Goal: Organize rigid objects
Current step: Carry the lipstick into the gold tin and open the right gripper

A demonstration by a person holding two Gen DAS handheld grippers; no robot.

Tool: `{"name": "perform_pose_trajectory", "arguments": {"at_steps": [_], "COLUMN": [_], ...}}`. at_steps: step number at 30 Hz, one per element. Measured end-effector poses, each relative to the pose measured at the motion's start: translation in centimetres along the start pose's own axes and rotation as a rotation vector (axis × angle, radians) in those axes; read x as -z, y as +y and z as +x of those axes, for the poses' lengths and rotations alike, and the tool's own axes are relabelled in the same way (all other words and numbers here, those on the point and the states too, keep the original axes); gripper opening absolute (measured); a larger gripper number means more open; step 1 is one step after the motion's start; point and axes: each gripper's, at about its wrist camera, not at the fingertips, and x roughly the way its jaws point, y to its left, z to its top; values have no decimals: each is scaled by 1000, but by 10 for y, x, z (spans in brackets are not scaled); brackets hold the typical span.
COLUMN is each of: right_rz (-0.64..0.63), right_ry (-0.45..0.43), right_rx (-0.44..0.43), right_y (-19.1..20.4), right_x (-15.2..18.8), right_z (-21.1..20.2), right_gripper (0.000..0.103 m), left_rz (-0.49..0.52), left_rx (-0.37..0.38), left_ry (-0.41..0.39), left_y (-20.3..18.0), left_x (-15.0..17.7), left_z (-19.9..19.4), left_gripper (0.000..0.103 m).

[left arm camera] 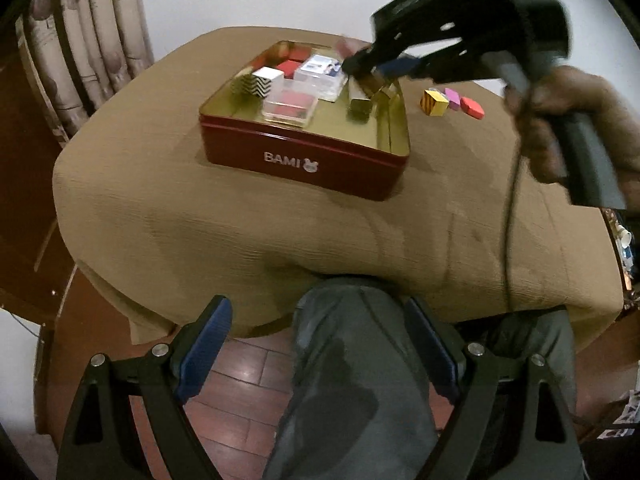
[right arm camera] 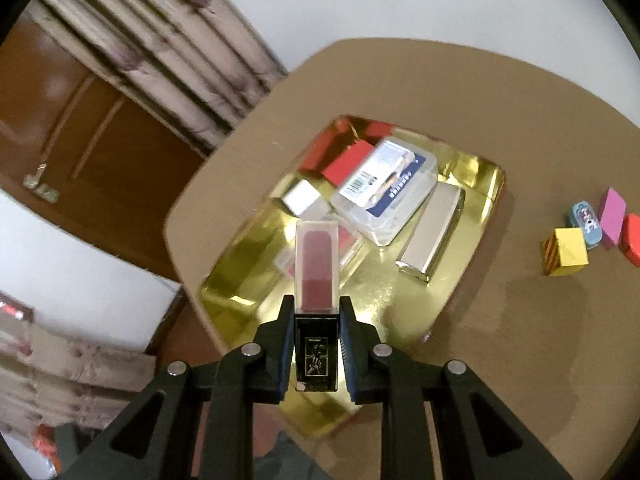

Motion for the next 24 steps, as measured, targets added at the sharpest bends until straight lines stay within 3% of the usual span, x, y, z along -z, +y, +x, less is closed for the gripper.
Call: {"name": "perform_pose_trajectory", "arguments": {"at_steps": [5, 16, 21, 24], "right_rz": [100, 214, 243, 212], "right_ry": [18, 5, -21, -117], "right_rx": [74, 132, 120, 50], "right_y": [-19, -26, -28, -26], "right_x": [5, 1, -2, 7], "right_z": [17, 34, 33, 4], "right_gripper": [20, 23, 24, 24], "left_rz": [12, 7, 6, 7], "left_rx": [13, 49, 45, 37], "left_ry": [-2, 29, 40, 28], "left_y": [1, 3, 6, 6], "left_x": [1, 0, 1, 2], "left_z": [-1, 8, 10, 8], "left_gripper": [85, 85, 85, 85]}}
